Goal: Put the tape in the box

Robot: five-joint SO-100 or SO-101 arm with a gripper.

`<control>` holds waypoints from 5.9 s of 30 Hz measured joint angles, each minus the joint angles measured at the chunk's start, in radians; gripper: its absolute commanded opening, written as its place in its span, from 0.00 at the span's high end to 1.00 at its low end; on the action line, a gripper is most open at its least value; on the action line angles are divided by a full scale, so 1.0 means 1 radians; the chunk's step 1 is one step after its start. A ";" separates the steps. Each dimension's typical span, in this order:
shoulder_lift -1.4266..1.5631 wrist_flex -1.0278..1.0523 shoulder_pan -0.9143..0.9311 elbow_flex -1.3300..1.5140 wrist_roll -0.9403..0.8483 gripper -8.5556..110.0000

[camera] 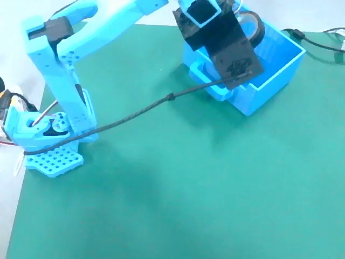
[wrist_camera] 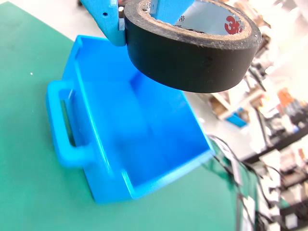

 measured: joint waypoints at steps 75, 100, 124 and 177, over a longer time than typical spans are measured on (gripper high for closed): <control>-0.419 -0.250 -0.149 -0.075 0.003 0.70; -0.071 -0.005 0.127 -0.080 0.002 0.70; 0.657 0.115 0.477 0.476 0.040 0.70; 1.546 -0.245 0.558 1.712 0.078 0.93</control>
